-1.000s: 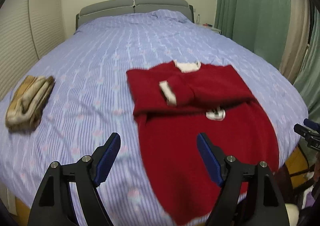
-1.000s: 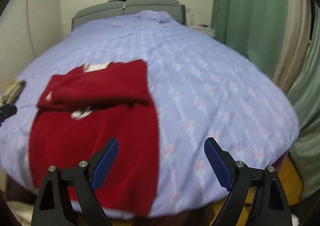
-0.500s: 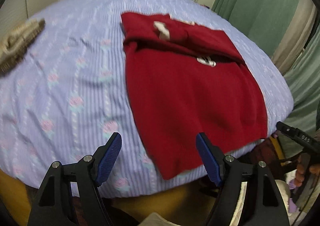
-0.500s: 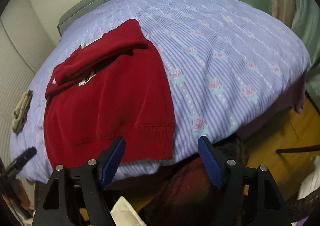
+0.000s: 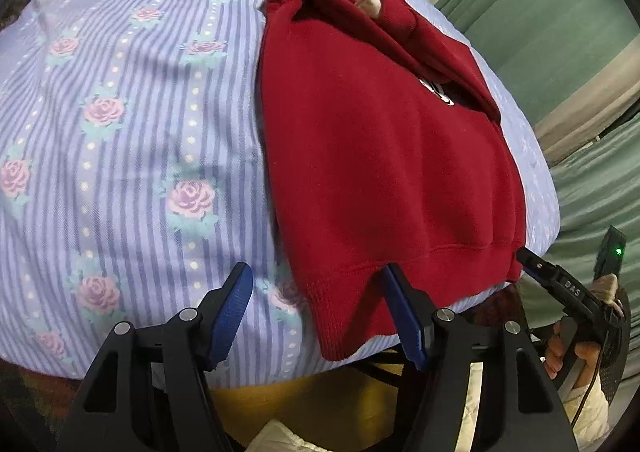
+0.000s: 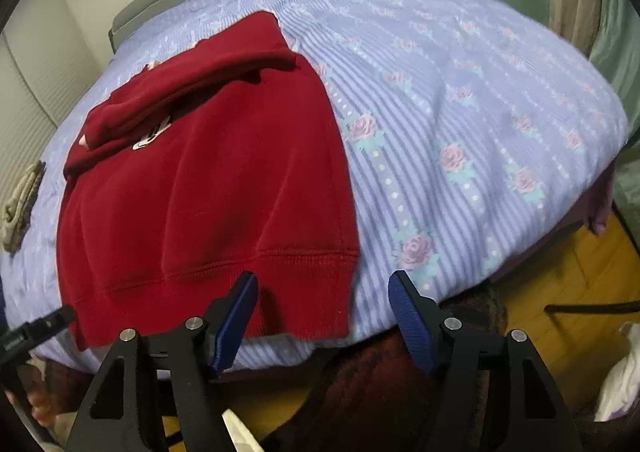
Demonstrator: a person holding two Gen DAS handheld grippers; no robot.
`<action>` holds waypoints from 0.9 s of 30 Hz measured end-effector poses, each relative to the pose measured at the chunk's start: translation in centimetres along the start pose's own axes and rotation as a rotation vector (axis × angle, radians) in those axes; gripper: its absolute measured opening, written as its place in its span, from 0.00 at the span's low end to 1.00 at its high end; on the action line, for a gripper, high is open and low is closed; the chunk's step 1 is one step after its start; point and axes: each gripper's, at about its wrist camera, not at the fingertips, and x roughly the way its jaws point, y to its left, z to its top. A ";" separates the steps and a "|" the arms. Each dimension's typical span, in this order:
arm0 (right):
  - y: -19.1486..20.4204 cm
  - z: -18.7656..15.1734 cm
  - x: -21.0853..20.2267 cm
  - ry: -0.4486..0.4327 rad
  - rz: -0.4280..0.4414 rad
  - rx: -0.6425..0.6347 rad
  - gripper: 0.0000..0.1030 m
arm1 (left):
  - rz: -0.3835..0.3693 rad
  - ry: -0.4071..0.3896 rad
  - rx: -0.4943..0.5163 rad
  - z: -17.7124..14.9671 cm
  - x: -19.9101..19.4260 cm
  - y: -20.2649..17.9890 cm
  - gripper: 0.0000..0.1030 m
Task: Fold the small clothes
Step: 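Move both grippers to the sweatshirt hem, then grasp the hem with the left gripper while the right gripper grasps the hem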
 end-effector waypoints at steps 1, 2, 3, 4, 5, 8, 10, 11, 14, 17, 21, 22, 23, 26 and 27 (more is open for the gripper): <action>-0.1 0.0 0.4 0.009 0.014 0.014 0.64 | -0.006 0.000 -0.003 0.0 0.2 0.1 0.64; -0.3 0.1 0.7 0.018 0.020 0.026 0.64 | -0.013 0.000 -0.006 0.1 0.4 0.2 0.64; -0.4 0.0 1.1 0.030 0.024 0.039 0.64 | -0.021 0.000 -0.007 0.2 0.6 0.4 0.64; -0.6 0.1 1.6 0.043 0.039 0.057 0.64 | -0.023 0.000 -0.006 0.2 0.6 0.4 0.64; -0.8 0.0 1.8 0.050 0.046 0.069 0.64 | -0.024 -0.001 0.002 0.3 0.7 0.2 0.64; -1.1 -0.1 2.5 0.063 0.063 0.096 0.64 | -0.021 0.001 0.019 0.3 0.6 0.4 0.64; -1.2 -0.1 3.0 0.071 0.072 0.110 0.64 | -0.040 -0.004 0.034 0.5 0.3 0.2 0.61; -1.3 -0.1 3.1 0.073 0.076 0.116 0.64 | -0.045 -0.003 0.041 0.6 0.3 0.0 0.54; -1.4 -0.2 3.5 0.079 0.090 0.133 0.64 | -0.074 -0.001 0.050 0.7 0.4 -0.4 0.49; -1.5 -0.2 3.5 0.080 0.094 0.136 0.64 | -0.101 0.004 0.043 0.9 0.6 -0.3 0.48; -1.3 -0.4 3.6 0.083 0.118 0.134 0.55 | -0.155 0.007 0.001 1.3 1.5 0.3 0.48; -1.4 -0.3 3.8 0.084 0.121 0.136 0.53 | -0.172 0.005 -0.014 1.4 1.5 0.5 0.48; -1.3 -0.2 3.9 0.085 0.126 0.141 0.52 | -0.182 0.005 -0.024 1.4 1.4 0.7 0.48; -0.9 -0.2 4.1 0.083 0.142 0.133 0.44 | -0.182 0.006 -0.023 1.7 1.3 0.4 0.47; -0.7 -0.1 4.1 0.082 0.141 0.128 0.39 | -0.173 0.005 -0.011 1.8 1.1 0.1 0.42</action>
